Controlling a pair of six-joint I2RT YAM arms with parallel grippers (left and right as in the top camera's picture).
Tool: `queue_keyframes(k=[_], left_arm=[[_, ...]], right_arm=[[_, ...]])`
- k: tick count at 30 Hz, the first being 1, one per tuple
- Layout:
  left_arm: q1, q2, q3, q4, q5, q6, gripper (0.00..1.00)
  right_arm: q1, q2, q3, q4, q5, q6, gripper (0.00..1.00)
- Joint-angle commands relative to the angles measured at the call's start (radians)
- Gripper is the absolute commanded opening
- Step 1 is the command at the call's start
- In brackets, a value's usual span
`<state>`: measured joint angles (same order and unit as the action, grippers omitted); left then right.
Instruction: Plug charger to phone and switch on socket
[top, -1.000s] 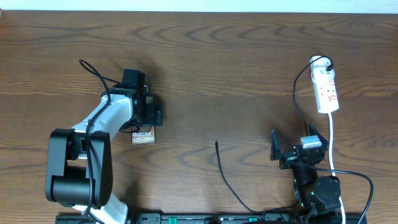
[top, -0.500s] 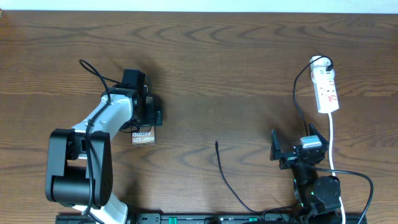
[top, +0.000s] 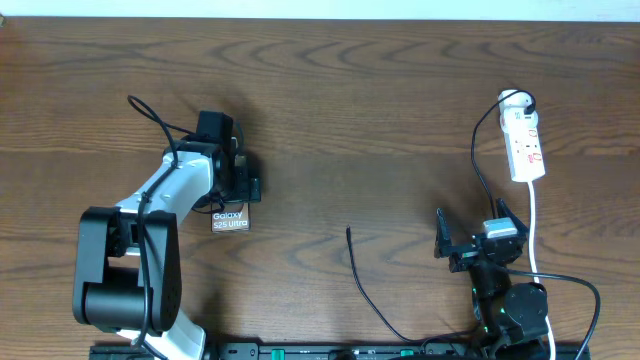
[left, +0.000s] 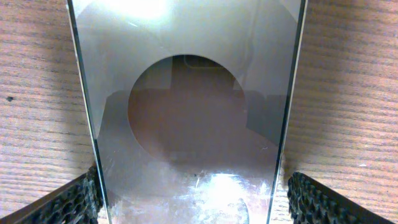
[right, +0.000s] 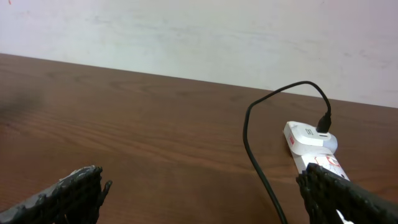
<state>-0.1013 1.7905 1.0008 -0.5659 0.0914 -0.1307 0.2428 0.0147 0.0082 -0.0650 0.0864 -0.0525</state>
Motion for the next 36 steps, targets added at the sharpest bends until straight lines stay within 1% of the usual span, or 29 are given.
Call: queue_keyframes(k=[1, 12, 14, 22, 25, 27, 36], left_arm=[[-0.001, 0.080, -0.060, 0.000, 0.103, -0.009, 0.93], [-0.001, 0.080, -0.060, -0.001, 0.103, -0.010, 0.92], [-0.001, 0.080, -0.059, -0.001, 0.103, -0.009, 0.88], [-0.001, 0.080, -0.059, 0.000, 0.103, -0.009, 0.88], [-0.001, 0.080, -0.059, -0.001, 0.103, -0.009, 0.86], [-0.001, 0.080, -0.060, -0.001, 0.103, -0.009, 0.82], [-0.001, 0.080, -0.059, -0.001, 0.103, -0.009, 0.80]], right_arm=[[0.007, -0.009, -0.003, -0.002, 0.005, -0.008, 0.99], [0.007, -0.009, -0.003, -0.002, 0.005, -0.008, 0.99], [0.007, -0.009, -0.003, -0.002, 0.005, -0.008, 0.99], [0.007, -0.009, -0.003, -0.002, 0.005, -0.008, 0.99], [0.007, -0.009, -0.003, -0.002, 0.005, -0.008, 0.99], [0.007, -0.009, -0.003, -0.002, 0.005, -0.008, 0.99], [0.007, -0.009, -0.003, -0.002, 0.005, -0.008, 0.99]])
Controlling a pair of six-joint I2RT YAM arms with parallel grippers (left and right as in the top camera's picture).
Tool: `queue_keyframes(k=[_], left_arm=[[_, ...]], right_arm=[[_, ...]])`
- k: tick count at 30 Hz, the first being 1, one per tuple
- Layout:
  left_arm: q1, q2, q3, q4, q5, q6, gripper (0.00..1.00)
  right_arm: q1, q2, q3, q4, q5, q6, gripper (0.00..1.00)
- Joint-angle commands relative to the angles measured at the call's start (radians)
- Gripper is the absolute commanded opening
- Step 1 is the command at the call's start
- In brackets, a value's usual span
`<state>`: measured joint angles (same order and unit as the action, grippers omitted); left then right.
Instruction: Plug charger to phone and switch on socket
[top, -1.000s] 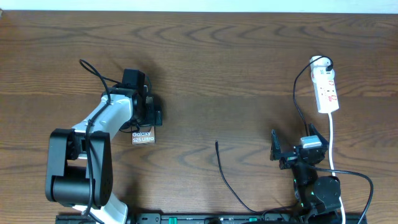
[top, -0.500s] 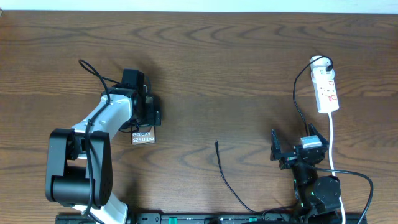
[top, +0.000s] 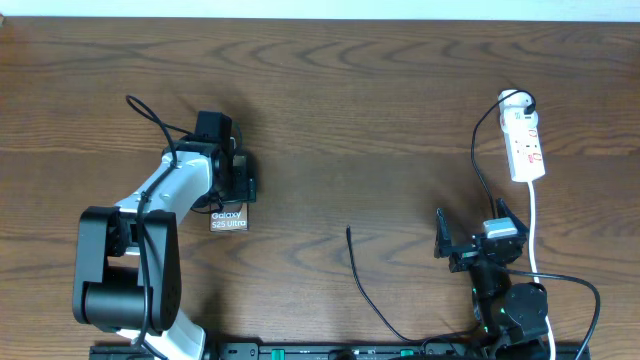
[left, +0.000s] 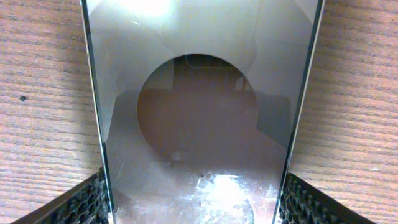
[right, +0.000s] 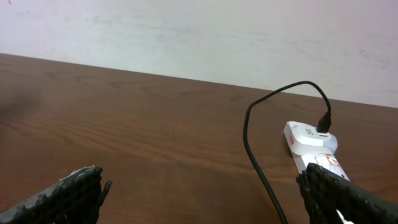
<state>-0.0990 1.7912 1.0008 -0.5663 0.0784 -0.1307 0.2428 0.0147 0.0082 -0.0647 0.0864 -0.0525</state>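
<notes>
The phone (left: 199, 93) lies flat on the table, its glossy glass filling the left wrist view; overhead its "Galaxy S25 Ultra" label end (top: 229, 220) sticks out from under my left gripper (top: 236, 186). Both pads (left: 93, 200) of the left gripper (left: 193, 202) press on the phone's long edges. The white socket strip (top: 524, 140) lies at the far right, with the charger plugged in at its far end (right: 322, 127). Its black cable (top: 365, 285) runs along the table to a free end at mid-front. My right gripper (top: 478, 245) stands open, holding nothing.
The cable loops past the right arm's base (top: 515, 310) near the front edge. The left arm's body (top: 130, 270) takes up the front left. A pale wall (right: 199, 37) rises behind the table's far edge.
The left gripper's fingers have closed in: the gap beside the phone's right edge is gone and both pads now touch it. The phone sits slightly shifted. The right arm has not moved.
</notes>
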Motion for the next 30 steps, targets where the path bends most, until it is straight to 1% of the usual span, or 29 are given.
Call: queue_keyframes(k=[1, 5, 7, 12, 15, 19, 21, 24, 25, 26, 30], left_arm=[[-0.003, 0.079, -0.059, 0.000, 0.116, -0.009, 0.80], [-0.003, 0.079, -0.059, 0.000, 0.116, -0.010, 0.79], [-0.003, 0.079, -0.059, 0.000, 0.116, -0.009, 0.74], [-0.003, 0.079, -0.059, 0.000, 0.116, -0.009, 0.72], [-0.003, 0.079, -0.059, 0.000, 0.116, -0.009, 0.66], [-0.003, 0.079, -0.059, 0.000, 0.116, -0.010, 0.64], [-0.003, 0.079, -0.060, 0.000, 0.116, -0.010, 0.60], [-0.003, 0.079, -0.060, 0.000, 0.116, -0.009, 0.59], [-0.003, 0.079, -0.059, 0.000, 0.116, -0.009, 0.60], [-0.003, 0.079, -0.059, 0.000, 0.116, -0.010, 0.66], [-0.003, 0.079, -0.059, 0.000, 0.116, -0.009, 0.67]], right_arm=[[0.007, -0.009, -0.003, -0.003, 0.005, -0.008, 0.99], [0.007, -0.009, -0.003, -0.003, 0.005, -0.008, 0.99], [0.007, -0.009, -0.003, -0.003, 0.005, -0.008, 0.99], [0.007, -0.009, -0.003, -0.003, 0.005, -0.008, 0.99], [0.007, -0.009, -0.003, -0.003, 0.005, -0.008, 0.99], [0.007, -0.009, -0.003, -0.003, 0.005, -0.008, 0.99], [0.007, -0.009, -0.003, -0.003, 0.005, -0.009, 0.99], [0.007, -0.009, -0.003, -0.003, 0.005, -0.009, 0.99], [0.007, -0.009, -0.003, -0.003, 0.005, -0.008, 0.99], [0.007, -0.009, -0.003, -0.003, 0.005, -0.008, 0.99], [0.007, -0.009, -0.003, -0.003, 0.005, -0.008, 0.99]])
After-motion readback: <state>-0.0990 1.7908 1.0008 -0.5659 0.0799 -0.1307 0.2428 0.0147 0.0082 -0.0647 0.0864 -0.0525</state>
